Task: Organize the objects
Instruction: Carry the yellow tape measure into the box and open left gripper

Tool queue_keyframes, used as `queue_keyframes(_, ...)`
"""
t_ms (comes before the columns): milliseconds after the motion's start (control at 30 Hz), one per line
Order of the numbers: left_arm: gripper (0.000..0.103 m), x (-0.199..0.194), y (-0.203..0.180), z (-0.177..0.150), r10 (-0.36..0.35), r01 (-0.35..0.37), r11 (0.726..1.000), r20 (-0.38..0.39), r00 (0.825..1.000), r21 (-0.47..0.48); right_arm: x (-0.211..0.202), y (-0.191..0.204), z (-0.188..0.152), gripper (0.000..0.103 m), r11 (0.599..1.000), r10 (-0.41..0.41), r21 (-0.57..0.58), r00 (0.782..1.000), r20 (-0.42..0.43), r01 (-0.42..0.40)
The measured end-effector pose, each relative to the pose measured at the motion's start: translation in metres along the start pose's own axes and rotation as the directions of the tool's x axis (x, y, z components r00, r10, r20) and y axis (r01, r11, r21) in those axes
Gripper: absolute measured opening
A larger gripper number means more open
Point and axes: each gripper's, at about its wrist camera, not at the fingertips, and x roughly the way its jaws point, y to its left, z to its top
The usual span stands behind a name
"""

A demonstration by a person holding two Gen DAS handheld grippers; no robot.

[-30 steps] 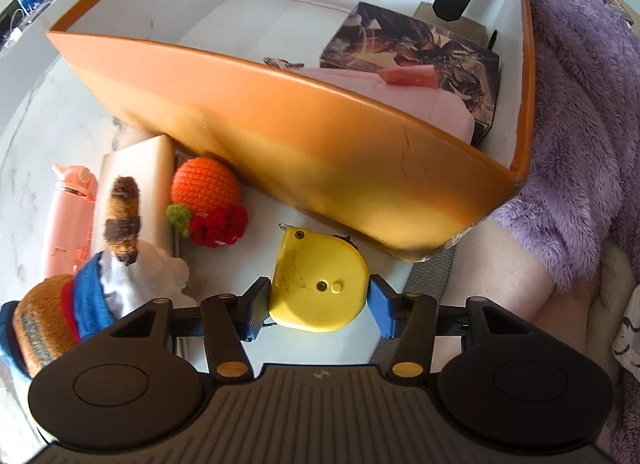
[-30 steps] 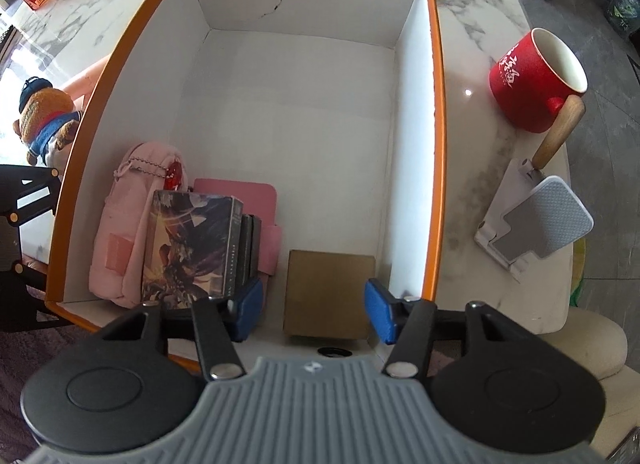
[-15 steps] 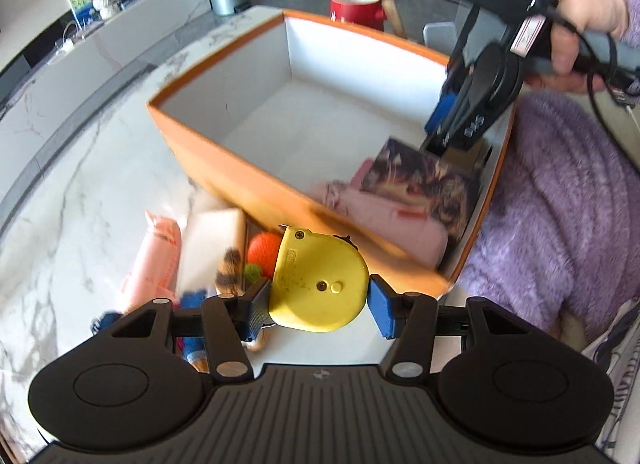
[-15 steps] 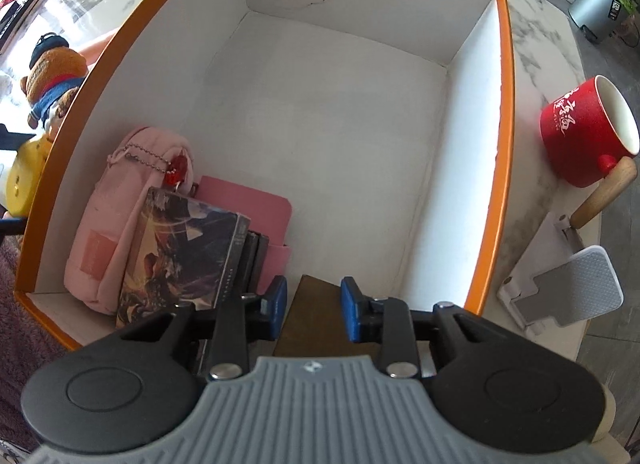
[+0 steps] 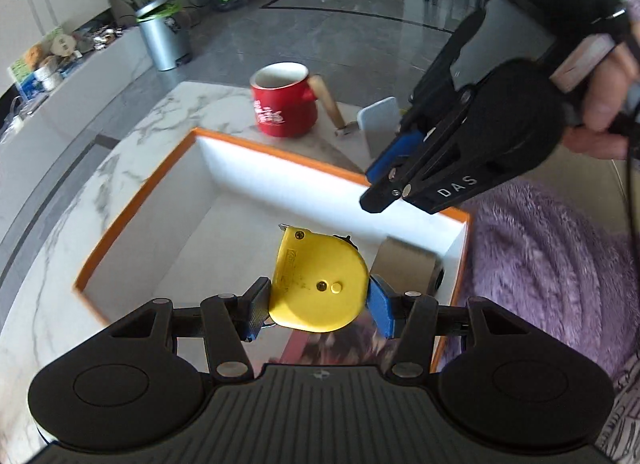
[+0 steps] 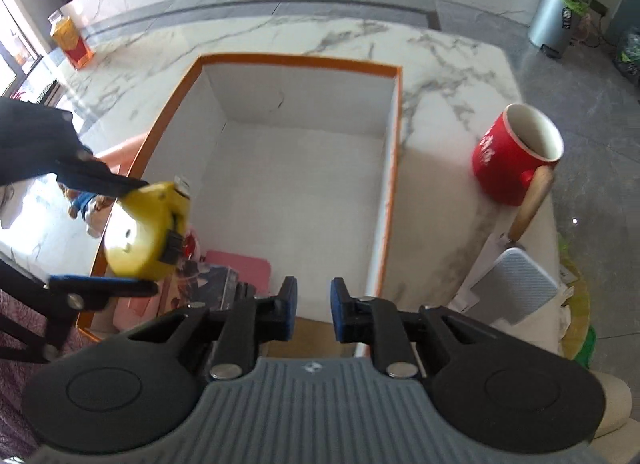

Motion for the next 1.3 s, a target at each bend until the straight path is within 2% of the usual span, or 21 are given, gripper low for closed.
queue_keyframes(200, 0.061, 0.055, -0.006, 0.023, -0.047, 0.051, 0.998, -0.09, 0.995, 0.046, 0.003, -0.023, -0.01, 0.019, 0.998, -0.062, -0.001, 0.998, -0.016, 0.062)
queue_keyframes(467, 0.061, 0.094, -0.001, 0.033, -0.066, 0.08, 0.994, -0.177, 0.982, 0.071, 0.021, -0.036, -0.004, 0.023, 1.0, -0.027, -0.007, 0.999, -0.042, 0.027)
queue_keyframes(700, 0.061, 0.118, 0.013, 0.034, -0.115, 0.126, 0.991, -0.239, 0.964, 0.033, 0.032, -0.042, 0.007, 0.024, 1.0, -0.007, -0.019, 0.999, -0.05, 0.006)
queue_keyframes(867, 0.061, 0.125, 0.015, 0.031, -0.152, 0.162, 0.987, -0.256, 0.955, 0.019, 0.039, -0.041, 0.009, 0.025, 1.0, -0.004, -0.031, 0.997, -0.076, 0.002)
queue_keyframes(1000, 0.057, 0.129, 0.017, 0.028, -0.158, 0.167, 0.986, -0.27, 0.95, 0.013, 0.044, -0.041, 0.009, 0.025, 1.0, -0.005, -0.03, 0.996, -0.09, 0.002)
queue_keyframes(1300, 0.057, 0.127, 0.016, 0.021, -0.179, 0.183, 0.983, -0.278, 0.944, -0.011, 0.045, -0.038, 0.004, 0.025, 1.0, -0.01, -0.025, 0.994, -0.105, 0.008)
